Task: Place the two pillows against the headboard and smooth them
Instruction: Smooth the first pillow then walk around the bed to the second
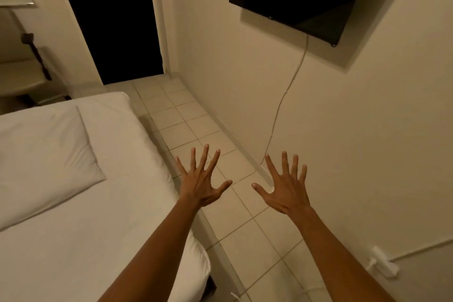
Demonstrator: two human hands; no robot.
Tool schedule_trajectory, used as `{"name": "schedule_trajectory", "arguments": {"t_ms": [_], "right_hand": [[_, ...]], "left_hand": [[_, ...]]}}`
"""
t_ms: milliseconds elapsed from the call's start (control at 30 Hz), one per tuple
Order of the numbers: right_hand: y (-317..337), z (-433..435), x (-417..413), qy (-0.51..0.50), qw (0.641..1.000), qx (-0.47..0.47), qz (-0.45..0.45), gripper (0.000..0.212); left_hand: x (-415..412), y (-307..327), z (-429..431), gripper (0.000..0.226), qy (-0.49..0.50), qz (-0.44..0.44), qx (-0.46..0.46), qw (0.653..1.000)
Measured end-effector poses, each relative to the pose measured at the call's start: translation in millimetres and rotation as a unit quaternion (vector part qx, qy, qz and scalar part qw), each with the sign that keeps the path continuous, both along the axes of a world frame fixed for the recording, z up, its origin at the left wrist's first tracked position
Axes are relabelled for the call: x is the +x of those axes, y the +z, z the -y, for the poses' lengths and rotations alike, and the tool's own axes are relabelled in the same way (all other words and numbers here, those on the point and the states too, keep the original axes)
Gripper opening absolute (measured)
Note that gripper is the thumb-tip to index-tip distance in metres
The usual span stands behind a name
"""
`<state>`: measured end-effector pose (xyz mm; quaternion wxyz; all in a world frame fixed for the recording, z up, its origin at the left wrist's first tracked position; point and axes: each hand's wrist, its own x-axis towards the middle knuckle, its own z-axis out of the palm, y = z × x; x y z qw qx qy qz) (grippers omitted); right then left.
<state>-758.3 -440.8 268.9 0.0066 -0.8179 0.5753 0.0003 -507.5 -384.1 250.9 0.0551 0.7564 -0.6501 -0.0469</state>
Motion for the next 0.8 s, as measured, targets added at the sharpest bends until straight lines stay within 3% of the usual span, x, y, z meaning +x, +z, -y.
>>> {"name": "schedule_trajectory", "arguments": {"t_ms": [367,667,800], "right_hand": [[-4.3,191.5,-39.5,0.121,0.992,0.02,0.009,0.102],[-24.4,304.5,2.7,0.259,0.965,0.048,0.002,0.102],[-37.2,351.4,37.0,0.275,0.959,0.063,-0.003,0.101]], "left_hand": [[-48.6,1.0,126.9,0.101,0.043,0.027,0.003,0.999],[-41.1,-11.5,161.1,0.097,0.178,0.006,0.033,0.983],[-18.9,-22.0,191.4,0.095,0.203,-0.008,0.044,0.978]]}}
